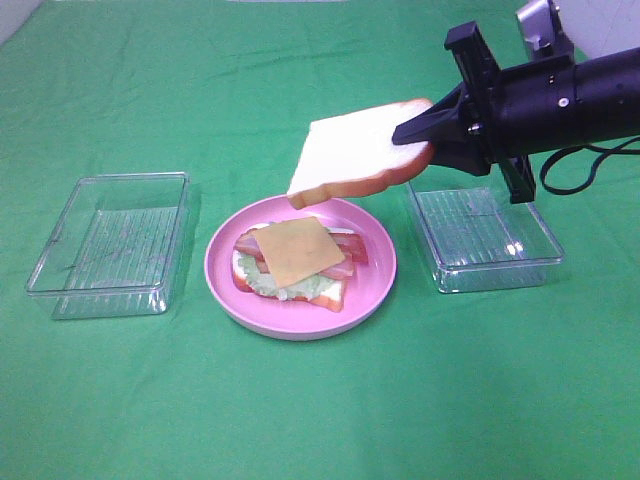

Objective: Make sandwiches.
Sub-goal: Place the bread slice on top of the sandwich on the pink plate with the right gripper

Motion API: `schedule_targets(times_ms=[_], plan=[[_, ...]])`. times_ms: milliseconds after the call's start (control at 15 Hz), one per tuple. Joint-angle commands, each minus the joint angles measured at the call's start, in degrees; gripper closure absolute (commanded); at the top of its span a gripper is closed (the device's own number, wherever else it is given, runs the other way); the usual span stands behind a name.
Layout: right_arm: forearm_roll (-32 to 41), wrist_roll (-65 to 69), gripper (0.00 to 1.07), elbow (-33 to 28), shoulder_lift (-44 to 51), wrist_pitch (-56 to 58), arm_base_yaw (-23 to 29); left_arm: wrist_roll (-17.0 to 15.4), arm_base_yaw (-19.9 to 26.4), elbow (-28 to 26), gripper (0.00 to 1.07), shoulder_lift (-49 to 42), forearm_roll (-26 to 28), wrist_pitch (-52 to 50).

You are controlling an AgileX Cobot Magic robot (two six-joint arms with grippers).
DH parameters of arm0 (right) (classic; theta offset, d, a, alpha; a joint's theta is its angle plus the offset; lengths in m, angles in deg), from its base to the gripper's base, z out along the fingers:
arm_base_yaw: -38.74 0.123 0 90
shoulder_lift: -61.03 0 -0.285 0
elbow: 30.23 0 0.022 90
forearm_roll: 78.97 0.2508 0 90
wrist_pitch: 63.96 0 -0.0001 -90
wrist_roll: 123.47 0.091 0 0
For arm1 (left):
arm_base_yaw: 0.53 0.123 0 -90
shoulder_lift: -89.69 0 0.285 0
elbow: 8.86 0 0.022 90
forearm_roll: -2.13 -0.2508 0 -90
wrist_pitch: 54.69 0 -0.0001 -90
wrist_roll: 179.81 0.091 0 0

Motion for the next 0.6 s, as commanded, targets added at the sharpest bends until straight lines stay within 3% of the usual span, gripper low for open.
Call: schedule_targets(times_ms=[67,200,267,600], plan=[[5.3,-3.8,1.07,-0.1,-3.1,-0.3,3.9,0.1,0.1,0.1,0.28,-1.3,-0.2,-0.6],[11.0,-6.8,1.07,-0.1,-6.8,-0.9,7.5,0.1,0.1,0.1,0.28,-1.3,-0.2,-0.6],[17.1,-9.8,1.07,0.2,-10.9,0.0,9.4,0.1,0.1,0.1,0.28,-1.3,-0.2,-0.6],[17.1,-9.2,1.07,2.6,-16.4,1.8,9.4,0.1,0.1,0.1,0.28,-1.3,-0.2,-0.6]])
